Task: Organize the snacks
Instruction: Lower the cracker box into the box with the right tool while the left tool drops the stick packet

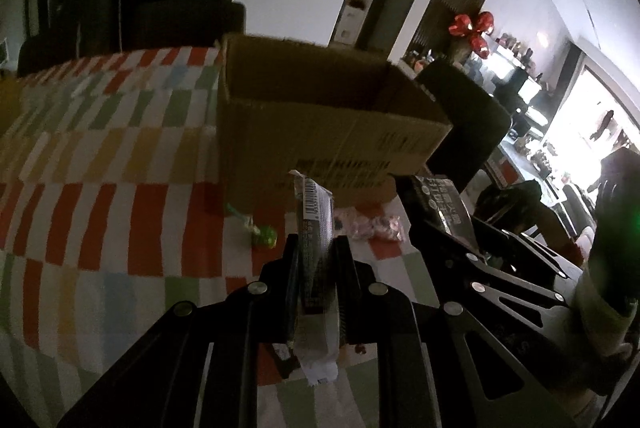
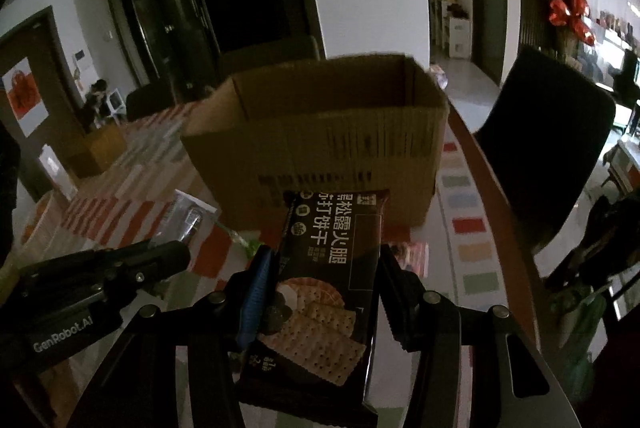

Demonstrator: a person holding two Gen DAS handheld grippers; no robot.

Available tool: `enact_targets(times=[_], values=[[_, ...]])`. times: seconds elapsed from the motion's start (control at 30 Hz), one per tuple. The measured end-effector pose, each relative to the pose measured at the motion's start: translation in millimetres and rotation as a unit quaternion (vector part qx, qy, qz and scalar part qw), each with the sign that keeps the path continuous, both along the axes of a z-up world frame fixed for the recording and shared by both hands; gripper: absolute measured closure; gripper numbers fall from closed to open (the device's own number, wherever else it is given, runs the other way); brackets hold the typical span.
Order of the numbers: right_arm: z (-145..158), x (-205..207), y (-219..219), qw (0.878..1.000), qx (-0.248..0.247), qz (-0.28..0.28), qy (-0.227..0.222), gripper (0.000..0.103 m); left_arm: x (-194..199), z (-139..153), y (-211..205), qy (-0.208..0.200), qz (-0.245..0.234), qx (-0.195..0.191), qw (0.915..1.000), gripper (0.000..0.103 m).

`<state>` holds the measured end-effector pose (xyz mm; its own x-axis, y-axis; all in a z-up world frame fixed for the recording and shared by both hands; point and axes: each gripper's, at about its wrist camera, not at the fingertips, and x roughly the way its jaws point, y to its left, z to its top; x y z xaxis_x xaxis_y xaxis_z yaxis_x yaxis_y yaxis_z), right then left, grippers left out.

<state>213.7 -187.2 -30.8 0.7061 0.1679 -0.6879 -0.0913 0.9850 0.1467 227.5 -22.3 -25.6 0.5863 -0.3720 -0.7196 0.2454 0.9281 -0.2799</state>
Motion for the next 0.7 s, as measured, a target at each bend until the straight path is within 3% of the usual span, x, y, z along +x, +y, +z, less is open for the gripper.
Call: enact_targets(times=[0.43,0.7], values=[[51,17,-2,0.999,-0.008,-0.002,-0.054,0.051,30,45,-2,-0.043,0.001,0.005,0.9991,0.086],[66,42,-1,0.998,-0.009,0.001,-0.056,0.051,55,61,-1,-0.052,0.003,0.009,0.9986,0.086]])
